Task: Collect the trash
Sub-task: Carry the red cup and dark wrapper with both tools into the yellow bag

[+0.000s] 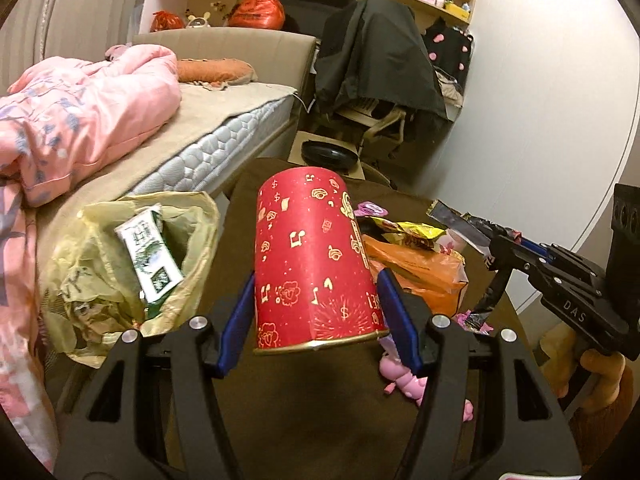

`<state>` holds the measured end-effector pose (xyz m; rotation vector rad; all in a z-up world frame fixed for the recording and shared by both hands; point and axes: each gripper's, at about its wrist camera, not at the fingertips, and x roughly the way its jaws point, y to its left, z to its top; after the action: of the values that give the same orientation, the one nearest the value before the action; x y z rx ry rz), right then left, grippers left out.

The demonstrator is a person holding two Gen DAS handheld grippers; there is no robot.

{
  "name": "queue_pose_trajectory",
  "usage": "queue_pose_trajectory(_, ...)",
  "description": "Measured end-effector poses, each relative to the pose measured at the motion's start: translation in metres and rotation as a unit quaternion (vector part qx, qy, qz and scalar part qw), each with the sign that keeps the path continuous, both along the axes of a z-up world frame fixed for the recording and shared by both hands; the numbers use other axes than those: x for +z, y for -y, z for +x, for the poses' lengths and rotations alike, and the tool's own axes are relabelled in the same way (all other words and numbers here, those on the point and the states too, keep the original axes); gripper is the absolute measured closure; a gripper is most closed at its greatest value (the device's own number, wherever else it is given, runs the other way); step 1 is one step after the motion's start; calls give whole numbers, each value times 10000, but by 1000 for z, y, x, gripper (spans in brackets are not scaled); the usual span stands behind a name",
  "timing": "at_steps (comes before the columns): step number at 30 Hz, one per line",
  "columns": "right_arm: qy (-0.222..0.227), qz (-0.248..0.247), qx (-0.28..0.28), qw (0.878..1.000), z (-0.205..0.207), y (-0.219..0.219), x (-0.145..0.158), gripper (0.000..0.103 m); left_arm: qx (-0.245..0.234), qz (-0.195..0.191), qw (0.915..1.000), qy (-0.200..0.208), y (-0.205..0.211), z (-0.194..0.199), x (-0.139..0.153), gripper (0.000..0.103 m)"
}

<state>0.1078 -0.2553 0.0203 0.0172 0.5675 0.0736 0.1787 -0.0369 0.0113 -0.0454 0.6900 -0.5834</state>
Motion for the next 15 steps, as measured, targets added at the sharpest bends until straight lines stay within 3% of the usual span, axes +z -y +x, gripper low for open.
queue_pose_trajectory(15,185,-227,981,9947,72,-90,24,86,873,-23,9962,-7,-106,49,-6,46)
